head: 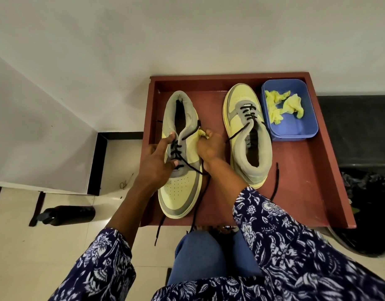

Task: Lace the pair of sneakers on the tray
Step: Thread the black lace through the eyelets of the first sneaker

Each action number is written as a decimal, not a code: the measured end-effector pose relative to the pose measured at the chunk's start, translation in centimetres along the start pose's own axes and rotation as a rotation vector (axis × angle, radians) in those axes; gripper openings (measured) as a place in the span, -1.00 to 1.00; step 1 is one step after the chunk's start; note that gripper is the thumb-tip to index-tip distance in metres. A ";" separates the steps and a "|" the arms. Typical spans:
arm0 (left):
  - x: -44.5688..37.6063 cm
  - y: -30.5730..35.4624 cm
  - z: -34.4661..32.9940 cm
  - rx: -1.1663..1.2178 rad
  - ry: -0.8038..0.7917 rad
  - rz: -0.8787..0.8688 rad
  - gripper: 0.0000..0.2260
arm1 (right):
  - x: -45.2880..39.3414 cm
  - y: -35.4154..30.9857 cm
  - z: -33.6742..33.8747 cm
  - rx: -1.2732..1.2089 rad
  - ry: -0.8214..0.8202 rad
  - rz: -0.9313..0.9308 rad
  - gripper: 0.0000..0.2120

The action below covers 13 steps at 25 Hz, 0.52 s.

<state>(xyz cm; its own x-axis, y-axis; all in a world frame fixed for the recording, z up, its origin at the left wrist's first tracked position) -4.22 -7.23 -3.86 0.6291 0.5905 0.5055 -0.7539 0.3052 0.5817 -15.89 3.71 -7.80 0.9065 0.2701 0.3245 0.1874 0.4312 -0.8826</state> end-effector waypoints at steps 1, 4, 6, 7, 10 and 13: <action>0.0 0.0 0.0 0.003 -0.004 0.004 -0.41 | 0.0 -0.1 -0.3 -0.021 -0.011 0.010 -0.62; 0.0 0.0 -0.1 0.020 -0.013 0.017 -0.41 | 0.5 -0.1 -0.3 -0.116 -0.014 0.035 -0.57; 0.0 0.0 -0.1 0.016 -0.008 0.018 -0.41 | 1.3 0.1 -0.1 -0.134 -0.009 0.061 -0.55; 0.0 -0.1 -0.1 0.016 -0.006 0.018 -0.41 | 1.8 0.3 0.0 -0.115 0.001 0.077 -0.55; 0.0 -0.1 -0.1 0.016 -0.007 0.021 -0.41 | 3.3 1.5 0.2 -0.106 0.041 0.130 -0.57; 0.0 -0.1 -0.1 0.019 -0.017 0.029 -0.41 | 5.1 2.4 0.6 -0.082 0.064 0.170 -0.61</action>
<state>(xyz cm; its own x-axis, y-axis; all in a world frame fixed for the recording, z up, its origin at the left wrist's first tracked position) -4.17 -7.18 -4.01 0.6107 0.5856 0.5331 -0.7681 0.2741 0.5787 -11.05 6.65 -8.08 0.9495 0.2763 0.1487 0.0579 0.3116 -0.9484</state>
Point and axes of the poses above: each hand's wrist, its own x-axis away from the middle knuckle, its own z-axis out of the back of the hand, y = z × x, the point moved 9 cm from there along -x, towards the middle knuckle, and after that the axes turned 10 degrees about z, right-handed, at the moved point
